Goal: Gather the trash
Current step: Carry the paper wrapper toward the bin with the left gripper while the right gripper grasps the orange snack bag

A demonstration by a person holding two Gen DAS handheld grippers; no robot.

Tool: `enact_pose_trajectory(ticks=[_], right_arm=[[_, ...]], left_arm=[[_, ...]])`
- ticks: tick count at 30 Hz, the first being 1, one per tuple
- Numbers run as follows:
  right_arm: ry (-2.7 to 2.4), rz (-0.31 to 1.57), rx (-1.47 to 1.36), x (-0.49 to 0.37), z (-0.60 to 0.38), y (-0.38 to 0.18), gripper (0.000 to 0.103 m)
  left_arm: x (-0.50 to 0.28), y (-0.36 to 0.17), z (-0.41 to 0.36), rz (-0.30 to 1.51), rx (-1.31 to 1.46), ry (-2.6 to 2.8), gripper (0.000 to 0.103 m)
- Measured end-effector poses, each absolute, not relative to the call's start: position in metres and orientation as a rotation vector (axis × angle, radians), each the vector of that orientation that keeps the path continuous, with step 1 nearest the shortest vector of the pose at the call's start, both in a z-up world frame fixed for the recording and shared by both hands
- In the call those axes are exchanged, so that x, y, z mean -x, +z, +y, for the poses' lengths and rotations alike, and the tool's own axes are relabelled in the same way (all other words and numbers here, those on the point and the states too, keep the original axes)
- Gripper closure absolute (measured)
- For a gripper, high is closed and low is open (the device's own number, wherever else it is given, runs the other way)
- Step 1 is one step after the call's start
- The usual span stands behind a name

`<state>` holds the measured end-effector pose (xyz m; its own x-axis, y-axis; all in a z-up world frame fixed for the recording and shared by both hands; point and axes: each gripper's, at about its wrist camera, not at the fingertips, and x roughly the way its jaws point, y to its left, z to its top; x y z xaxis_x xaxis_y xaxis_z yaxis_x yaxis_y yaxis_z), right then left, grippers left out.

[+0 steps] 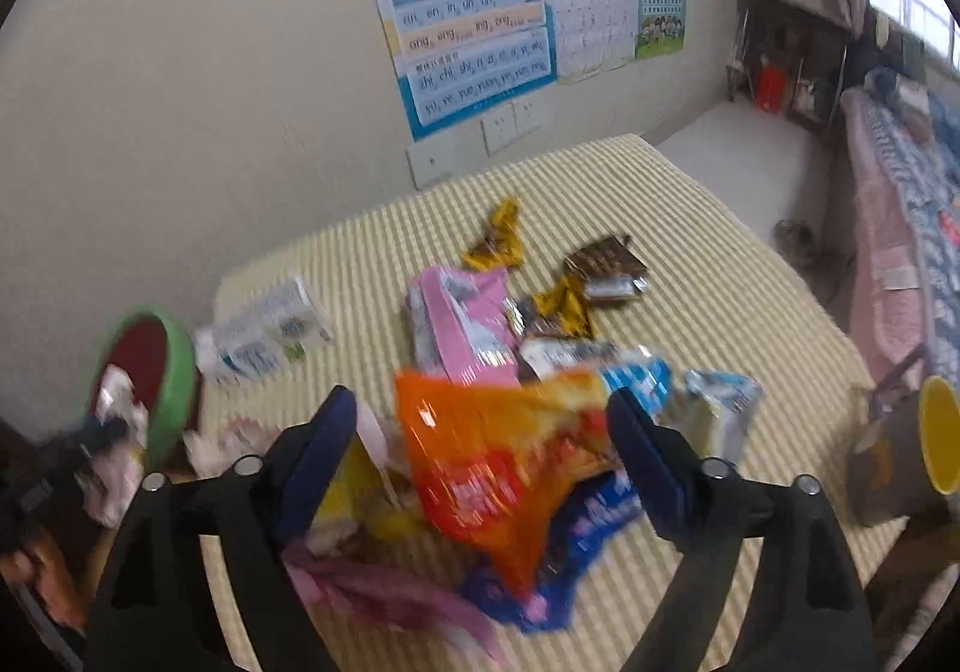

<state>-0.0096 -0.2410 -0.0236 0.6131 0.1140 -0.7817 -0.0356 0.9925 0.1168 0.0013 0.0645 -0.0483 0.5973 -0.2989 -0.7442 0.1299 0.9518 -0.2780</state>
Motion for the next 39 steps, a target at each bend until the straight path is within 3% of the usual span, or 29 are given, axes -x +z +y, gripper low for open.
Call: enact_pose_trajectory(ticks=[5, 7, 9, 11, 12, 13, 15, 18, 22, 23, 24, 26, 28, 30, 35, 38, 39], right_arm=[[0.062, 0.981, -0.082, 0.016, -0.242, -0.051, 0.020], [0.049, 1.000, -0.079, 0.015, -0.242, -0.058, 0.025], [0.055, 1.019, -0.111, 0.015, -0.243, -0.062, 0.050], [0.062, 1.016, -0.148, 0.016, -0.246, -0.062, 0.051], [0.060, 1.009, -0.149, 0.018, -0.246, -0.060, 0.070], [0.061, 0.993, -0.157, 0.020, -0.248, -0.056, 0.071], [0.056, 0.955, -0.184, 0.025, -0.253, -0.047, 0.099], [0.056, 0.910, -0.208, 0.031, -0.258, -0.034, 0.101], [0.067, 0.870, -0.227, 0.035, -0.260, -0.021, 0.095], [0.067, 0.865, -0.243, 0.034, -0.262, -0.020, 0.087], [0.072, 0.865, -0.266, 0.033, -0.264, -0.020, 0.071], [0.066, 0.869, -0.301, 0.029, -0.267, -0.021, 0.055], [0.066, 0.880, -0.323, 0.023, -0.267, -0.022, 0.055], [0.067, 0.897, -0.346, 0.015, -0.266, -0.024, 0.040], [-0.001, 0.949, -0.398, -0.015, -0.268, -0.039, 0.023], [-0.047, 1.024, -0.445, -0.034, -0.273, -0.057, 0.023], [-0.046, 1.037, -0.461, -0.037, -0.274, -0.062, 0.031]], left_arm=[[0.003, -0.043, 0.068, 0.878, 0.222, -0.265, 0.080], [0.005, -0.043, 0.071, 0.878, 0.231, -0.267, 0.080], [0.006, -0.043, 0.073, 0.876, 0.237, -0.270, 0.080], [0.006, -0.043, 0.074, 0.876, 0.243, -0.270, 0.080], [0.006, -0.044, 0.075, 0.878, 0.247, -0.269, 0.080], [0.006, -0.045, 0.076, 0.880, 0.249, -0.268, 0.080], [0.007, -0.045, 0.076, 0.881, 0.249, -0.266, 0.080], [0.008, -0.042, 0.077, 0.876, 0.249, -0.262, 0.080], [0.009, -0.040, 0.079, 0.870, 0.249, -0.253, 0.080], [0.010, -0.039, 0.079, 0.867, 0.248, -0.251, 0.080], [0.010, -0.039, 0.080, 0.866, 0.247, -0.250, 0.080], [0.010, -0.039, 0.082, 0.865, 0.249, -0.246, 0.080], [0.010, -0.040, 0.084, 0.868, 0.258, -0.243, 0.080], [0.008, -0.041, 0.084, 0.874, 0.260, -0.242, 0.079], [0.006, -0.044, 0.088, 0.882, 0.274, -0.237, 0.079], [0.006, -0.043, 0.093, 0.878, 0.284, -0.231, 0.079], [0.006, -0.043, 0.095, 0.875, 0.288, -0.227, 0.079]])
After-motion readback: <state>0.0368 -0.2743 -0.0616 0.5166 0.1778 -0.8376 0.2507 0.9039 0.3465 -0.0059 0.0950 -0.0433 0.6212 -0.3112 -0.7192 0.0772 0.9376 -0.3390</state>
